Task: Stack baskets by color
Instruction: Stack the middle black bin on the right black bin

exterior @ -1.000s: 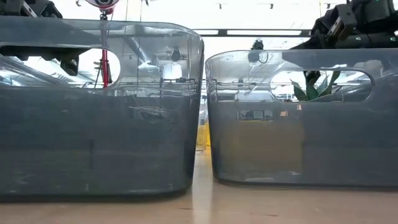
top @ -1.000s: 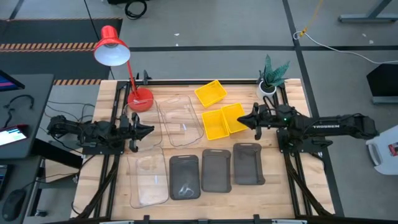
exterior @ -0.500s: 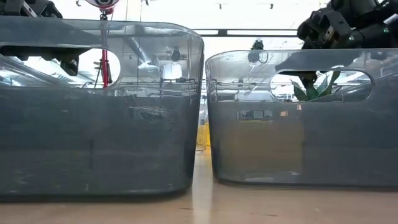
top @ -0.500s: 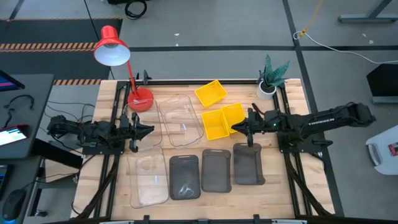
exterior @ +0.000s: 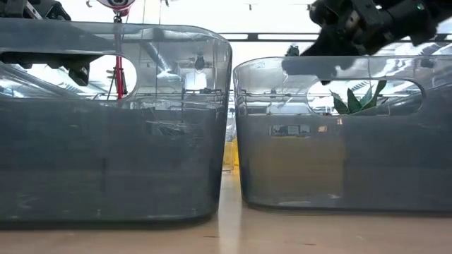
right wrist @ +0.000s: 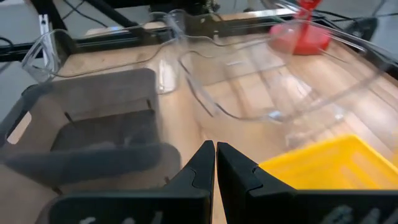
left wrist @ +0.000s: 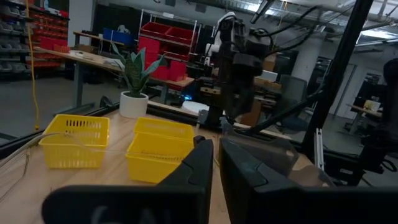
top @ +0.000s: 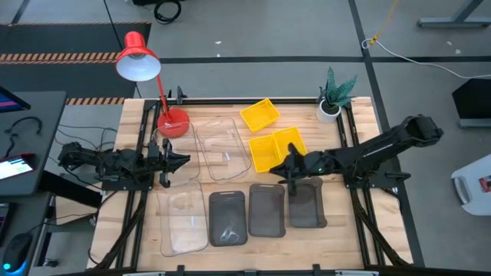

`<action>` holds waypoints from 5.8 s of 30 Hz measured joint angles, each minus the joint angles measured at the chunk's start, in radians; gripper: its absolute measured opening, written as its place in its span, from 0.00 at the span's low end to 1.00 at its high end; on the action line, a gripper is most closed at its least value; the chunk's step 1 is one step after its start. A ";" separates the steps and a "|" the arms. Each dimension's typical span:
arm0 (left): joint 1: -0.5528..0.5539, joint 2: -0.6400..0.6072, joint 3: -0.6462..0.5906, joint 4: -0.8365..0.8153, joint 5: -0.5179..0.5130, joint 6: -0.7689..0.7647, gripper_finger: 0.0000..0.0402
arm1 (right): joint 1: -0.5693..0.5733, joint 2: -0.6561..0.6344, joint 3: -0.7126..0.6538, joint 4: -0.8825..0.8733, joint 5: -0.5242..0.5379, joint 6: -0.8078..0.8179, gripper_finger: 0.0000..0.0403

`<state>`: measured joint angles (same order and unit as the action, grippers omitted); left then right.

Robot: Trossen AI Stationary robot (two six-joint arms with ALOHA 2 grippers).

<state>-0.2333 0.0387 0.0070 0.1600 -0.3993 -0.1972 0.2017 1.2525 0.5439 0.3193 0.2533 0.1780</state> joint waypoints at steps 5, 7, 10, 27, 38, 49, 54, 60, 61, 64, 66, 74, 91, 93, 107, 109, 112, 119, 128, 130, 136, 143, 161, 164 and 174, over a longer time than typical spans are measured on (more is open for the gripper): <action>0.000 0.000 0.000 0.000 0.000 0.001 0.06 | 0.033 0.118 0.128 -0.030 0.000 -0.023 0.06; 0.000 0.000 0.000 0.000 0.000 0.000 0.06 | 0.046 0.160 0.176 -0.045 0.000 -0.023 0.06; 0.000 0.000 0.000 0.000 0.000 0.000 0.07 | 0.063 0.221 0.242 -0.072 0.000 -0.020 0.06; 0.000 0.000 0.000 -0.001 0.000 0.000 0.08 | 0.140 0.464 0.652 -0.555 -0.022 0.084 0.27; 0.000 0.000 0.000 0.000 0.000 0.000 0.07 | 0.172 0.570 0.861 -0.897 -0.097 0.216 0.36; 0.000 0.000 0.000 0.000 0.000 0.000 0.08 | 0.271 0.599 0.876 -0.924 -0.147 0.402 0.36; 0.000 0.000 0.000 -0.001 0.000 0.000 0.07 | 0.315 0.610 0.876 -0.899 -0.141 0.485 0.36; 0.000 0.000 0.000 0.000 0.000 0.000 0.06 | 0.358 0.631 0.875 -0.870 -0.138 0.557 0.36; 0.000 0.000 0.000 -0.001 0.000 0.000 0.06 | 0.364 0.631 0.875 -0.868 -0.126 0.563 0.36; 0.000 0.000 0.000 -0.001 0.000 0.000 0.06 | 0.383 0.636 0.876 -0.840 -0.087 0.566 0.36; 0.000 0.000 0.000 -0.003 0.000 0.000 0.07 | 0.393 0.644 0.875 -0.831 -0.067 0.559 0.36; 0.000 -0.001 0.000 -0.009 0.000 0.000 0.08 | 0.417 0.680 0.875 -0.826 -0.038 0.519 0.39; 0.000 0.023 0.000 -0.005 0.000 0.001 0.09 | 0.412 0.762 0.874 -0.856 -0.059 0.473 0.47; 0.000 0.024 0.000 -0.009 -0.001 0.000 0.08 | 0.404 0.760 0.875 -0.851 -0.070 0.473 0.43; 0.000 0.026 0.000 -0.007 -0.004 0.001 0.09 | 0.374 0.758 0.875 -0.857 -0.214 0.470 0.03; 0.000 0.027 0.000 -0.007 -0.004 0.000 0.08 | 0.372 0.757 0.875 -0.857 -0.220 0.468 0.02; 0.000 0.027 0.000 -0.007 -0.004 0.000 0.07 | 0.371 0.757 0.904 -0.908 -0.225 0.465 0.03; 0.000 0.026 0.000 -0.007 -0.004 0.001 0.07 | 0.375 0.757 1.100 -1.145 -0.201 0.427 0.01; 0.000 0.027 0.000 -0.007 -0.004 0.000 0.09 | 0.400 0.757 1.295 -1.401 -0.072 0.415 0.01; 0.000 0.027 0.000 -0.008 -0.004 0.000 0.08 | 0.405 0.757 1.319 -1.447 -0.058 0.430 0.01; 0.000 0.027 0.000 -0.007 -0.004 0.000 0.07 | 0.432 0.757 1.335 -1.567 -0.024 0.478 0.01; 0.000 0.027 0.000 -0.007 -0.004 0.000 0.09 | 0.484 0.757 1.335 -1.634 0.016 0.531 0.01; 0.000 0.027 0.000 -0.008 -0.004 0.000 0.08 | 0.666 0.690 1.321 -1.723 0.147 0.759 0.01; 0.000 0.027 0.000 -0.008 -0.004 0.001 0.08 | 0.681 0.690 1.321 -1.725 0.152 0.771 0.01; 0.000 0.027 0.000 -0.007 -0.004 0.000 0.08 | 0.713 0.690 1.262 -1.759 0.164 0.851 0.01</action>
<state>-0.2332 0.0654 0.0067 0.1527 -0.4030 -0.1974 0.9149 1.9427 1.8064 -1.4401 0.4174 1.0292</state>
